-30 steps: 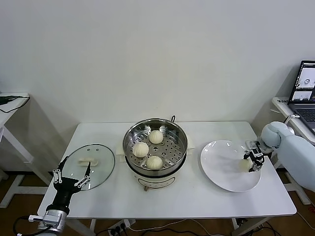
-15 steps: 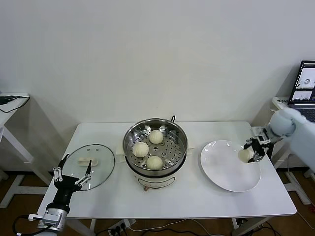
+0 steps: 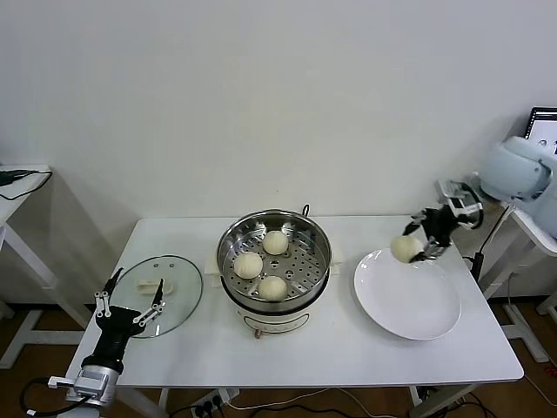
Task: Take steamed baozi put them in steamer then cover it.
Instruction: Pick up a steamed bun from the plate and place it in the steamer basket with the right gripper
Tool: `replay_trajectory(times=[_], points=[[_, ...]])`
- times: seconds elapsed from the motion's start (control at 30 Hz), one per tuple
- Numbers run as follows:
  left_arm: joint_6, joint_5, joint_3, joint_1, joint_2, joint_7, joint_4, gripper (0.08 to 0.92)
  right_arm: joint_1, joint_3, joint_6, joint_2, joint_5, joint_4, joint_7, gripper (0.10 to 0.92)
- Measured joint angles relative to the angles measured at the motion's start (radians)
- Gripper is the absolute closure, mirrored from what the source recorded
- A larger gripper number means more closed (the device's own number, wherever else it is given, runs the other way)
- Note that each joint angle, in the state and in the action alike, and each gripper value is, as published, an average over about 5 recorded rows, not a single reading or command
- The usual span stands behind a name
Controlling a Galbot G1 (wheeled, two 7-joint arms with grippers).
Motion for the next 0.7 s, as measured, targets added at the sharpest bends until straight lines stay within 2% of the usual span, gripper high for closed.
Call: replay_trajectory(times=[0.33,0.7], points=[[0.001,-0.015,-0.013,-0.005,0.002,0.001,-0.004,0.177,0.2,-0.188,-0.102,0.198,0.232,0.046,0.081,0.364],[0.007,-0.024,-0.026,-0.009,0.003,0.001,0.003,0.177,0.14,-0.206,-0.147,0.409,0.275,-0.043,0.118,0.364]])
